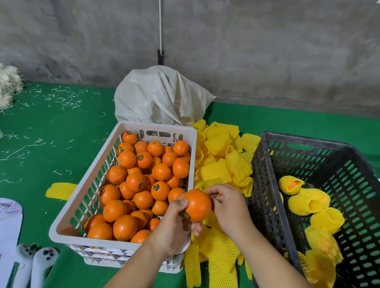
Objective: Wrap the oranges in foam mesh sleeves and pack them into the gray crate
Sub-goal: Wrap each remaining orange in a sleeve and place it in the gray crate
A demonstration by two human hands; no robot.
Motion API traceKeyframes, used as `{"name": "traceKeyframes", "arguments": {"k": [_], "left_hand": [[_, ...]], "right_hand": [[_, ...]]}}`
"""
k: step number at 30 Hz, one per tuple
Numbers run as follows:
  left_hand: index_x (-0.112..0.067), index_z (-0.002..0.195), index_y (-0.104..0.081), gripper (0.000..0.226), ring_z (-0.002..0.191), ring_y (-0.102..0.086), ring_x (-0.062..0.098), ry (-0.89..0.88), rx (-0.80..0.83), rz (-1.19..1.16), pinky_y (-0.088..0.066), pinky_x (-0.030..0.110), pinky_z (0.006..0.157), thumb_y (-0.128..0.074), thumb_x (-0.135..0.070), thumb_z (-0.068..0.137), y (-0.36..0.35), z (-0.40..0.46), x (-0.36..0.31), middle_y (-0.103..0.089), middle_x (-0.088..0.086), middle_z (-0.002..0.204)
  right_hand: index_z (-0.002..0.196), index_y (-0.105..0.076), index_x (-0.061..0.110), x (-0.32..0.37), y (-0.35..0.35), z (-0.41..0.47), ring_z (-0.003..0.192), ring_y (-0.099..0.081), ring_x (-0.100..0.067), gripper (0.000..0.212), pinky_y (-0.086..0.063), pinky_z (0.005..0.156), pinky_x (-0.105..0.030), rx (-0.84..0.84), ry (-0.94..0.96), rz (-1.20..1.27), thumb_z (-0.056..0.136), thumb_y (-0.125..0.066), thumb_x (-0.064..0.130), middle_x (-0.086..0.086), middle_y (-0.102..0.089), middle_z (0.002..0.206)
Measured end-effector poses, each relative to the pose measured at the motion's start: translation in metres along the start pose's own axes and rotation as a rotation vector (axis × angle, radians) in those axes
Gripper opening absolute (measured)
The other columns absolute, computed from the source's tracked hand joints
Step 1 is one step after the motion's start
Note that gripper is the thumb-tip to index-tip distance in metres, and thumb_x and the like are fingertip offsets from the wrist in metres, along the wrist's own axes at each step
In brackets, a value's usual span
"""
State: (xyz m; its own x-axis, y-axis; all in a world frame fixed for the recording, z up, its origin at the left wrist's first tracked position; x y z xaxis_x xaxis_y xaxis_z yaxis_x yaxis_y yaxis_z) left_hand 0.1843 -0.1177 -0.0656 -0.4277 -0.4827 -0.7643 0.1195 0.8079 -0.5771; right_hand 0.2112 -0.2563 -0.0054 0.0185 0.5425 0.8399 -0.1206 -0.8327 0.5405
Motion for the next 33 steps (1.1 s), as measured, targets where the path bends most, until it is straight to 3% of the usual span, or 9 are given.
{"name": "traceKeyframes", "arguments": {"k": [6,10,14,17,20,22,25,30,33], "left_hand": [[-0.004,0.144,-0.046,0.081,0.048,-0.051,0.020,-0.024,-0.116,-0.006,-0.047,0.027,0.050,-0.062,-0.050,0.079,0.010,0.005,0.003,-0.055,0.015,0.063],[-0.007,0.142,-0.048,0.071,0.060,-0.057,0.024,-0.158,-0.196,0.013,-0.049,0.033,0.056,-0.071,-0.043,0.084,0.007,0.008,-0.011,-0.061,0.015,0.095],[-0.036,0.127,-0.045,0.045,0.068,-0.061,0.030,-0.235,-0.201,0.024,-0.056,0.036,0.063,-0.073,-0.029,0.092,0.005,0.005,-0.014,-0.056,0.016,0.103],[-0.052,0.141,-0.043,0.060,0.084,-0.061,0.032,-0.258,-0.203,0.064,-0.058,0.046,0.078,-0.072,-0.029,0.094,0.002,0.005,-0.017,-0.057,0.019,0.107],[-0.038,0.151,-0.040,0.050,0.108,-0.071,0.036,-0.273,-0.125,0.076,-0.061,0.048,0.083,-0.062,-0.028,0.107,-0.002,0.003,-0.020,-0.070,0.018,0.120],[-0.025,0.150,-0.040,0.051,0.110,-0.069,0.036,-0.230,-0.083,0.068,-0.062,0.049,0.079,-0.062,-0.020,0.105,0.000,0.004,-0.017,-0.066,0.022,0.118],[-0.027,0.149,-0.044,0.059,0.124,-0.062,0.045,-0.206,-0.049,0.075,-0.054,0.062,0.099,-0.057,-0.002,0.097,0.002,0.008,-0.012,-0.060,0.030,0.133],[-0.028,0.133,-0.053,0.064,0.096,-0.071,0.032,-0.306,-0.208,0.170,-0.060,0.048,0.083,-0.088,-0.028,0.080,0.004,0.004,-0.018,-0.073,0.019,0.114],[-0.021,0.120,-0.048,0.054,0.088,-0.066,0.024,-0.366,-0.283,0.201,-0.056,0.044,0.079,-0.083,-0.012,0.080,0.014,0.000,-0.022,-0.070,0.014,0.100]], "right_hand": [[0.096,-0.074,0.020,-0.002,0.004,-0.002,0.084,-0.069,-0.005,0.006,-0.056,0.078,-0.030,-0.020,-0.074,0.257,0.097,-0.069,0.016,0.006,-0.074,0.093],[0.097,-0.068,0.017,0.002,0.013,-0.006,0.069,-0.061,0.001,0.005,-0.051,0.069,-0.026,-0.094,-0.108,0.437,0.101,-0.064,0.018,0.003,-0.071,0.085],[0.097,-0.062,0.015,0.021,0.023,-0.012,0.062,-0.050,0.004,0.007,-0.041,0.058,-0.013,-0.141,0.001,0.430,0.103,-0.059,0.014,0.002,-0.060,0.079],[0.097,-0.059,0.019,0.038,0.015,-0.022,0.061,-0.049,0.001,0.010,-0.043,0.054,-0.017,-0.066,0.090,0.422,0.104,-0.056,0.013,0.006,-0.056,0.075],[0.103,-0.057,0.030,0.050,-0.004,-0.035,0.075,-0.058,-0.005,0.009,-0.051,0.065,-0.028,0.038,0.178,0.253,0.105,-0.055,0.023,0.013,-0.061,0.086],[0.109,-0.055,0.037,0.053,-0.008,-0.037,0.084,-0.058,-0.001,0.013,-0.045,0.068,-0.015,0.072,0.217,0.180,0.103,-0.057,0.026,0.019,-0.060,0.097],[0.118,-0.051,0.045,0.055,-0.005,-0.033,0.106,-0.053,0.001,0.038,-0.045,0.079,-0.010,0.106,0.239,0.066,0.096,-0.063,0.016,0.021,-0.049,0.117],[0.107,-0.071,0.018,0.066,0.015,-0.031,0.099,-0.049,0.007,0.021,-0.041,0.081,-0.011,-0.014,0.357,-0.111,0.092,-0.067,0.004,0.012,-0.048,0.106],[0.104,-0.071,0.017,0.085,0.010,-0.045,0.091,-0.046,0.003,0.020,-0.036,0.076,-0.008,-0.013,0.507,-0.195,0.089,-0.062,0.008,0.010,-0.046,0.103]]}}
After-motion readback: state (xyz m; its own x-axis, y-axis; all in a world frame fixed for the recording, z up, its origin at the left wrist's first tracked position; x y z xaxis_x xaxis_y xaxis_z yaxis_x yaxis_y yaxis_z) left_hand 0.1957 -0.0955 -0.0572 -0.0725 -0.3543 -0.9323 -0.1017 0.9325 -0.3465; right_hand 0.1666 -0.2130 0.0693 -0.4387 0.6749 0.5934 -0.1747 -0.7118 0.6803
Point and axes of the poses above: each hand's wrist, its own z-axis towards the middle knuckle, its own y-axis out of the back of the hand, x = y × z, the point moved 9 cm from there along z, towards the middle knuckle
